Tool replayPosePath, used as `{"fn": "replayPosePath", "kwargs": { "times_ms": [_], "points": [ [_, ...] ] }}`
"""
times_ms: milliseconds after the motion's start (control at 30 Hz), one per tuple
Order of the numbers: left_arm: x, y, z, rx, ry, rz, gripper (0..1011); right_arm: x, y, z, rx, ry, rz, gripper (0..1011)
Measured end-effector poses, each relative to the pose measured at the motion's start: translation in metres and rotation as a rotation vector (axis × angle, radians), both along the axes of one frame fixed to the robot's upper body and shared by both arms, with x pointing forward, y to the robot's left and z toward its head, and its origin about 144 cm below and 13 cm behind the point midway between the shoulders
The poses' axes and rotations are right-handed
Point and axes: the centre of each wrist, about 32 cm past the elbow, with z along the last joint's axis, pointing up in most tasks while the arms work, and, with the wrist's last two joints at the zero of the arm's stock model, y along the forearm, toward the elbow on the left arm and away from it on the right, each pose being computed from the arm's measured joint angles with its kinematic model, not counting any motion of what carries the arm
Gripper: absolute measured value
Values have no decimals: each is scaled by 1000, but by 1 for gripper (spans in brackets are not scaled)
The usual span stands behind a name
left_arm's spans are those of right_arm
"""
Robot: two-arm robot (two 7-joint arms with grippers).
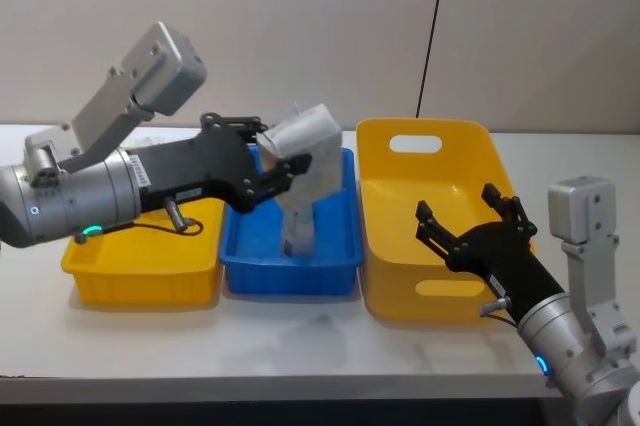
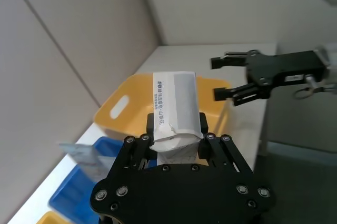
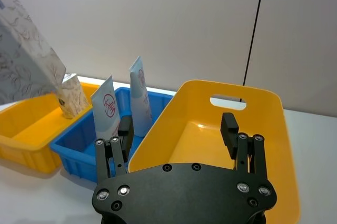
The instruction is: Bimanual collaborative sorting of washing and personal care products
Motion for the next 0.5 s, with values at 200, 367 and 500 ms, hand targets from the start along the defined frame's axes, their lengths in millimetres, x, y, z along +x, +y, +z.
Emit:
{"fn": "replayPosePath", "kwargs": {
  "times_ms": [200,367,500],
  "points": [
    [1,-5,-6,-12,14,-73,365,0,0,0,0,0,0,1000],
    [2,-6,-13,-24,21,-106,365,0,0,0,0,0,0,1000],
    [3,-4,-20,-32,26,-116,365,0,0,0,0,0,0,1000]
  ]
}}
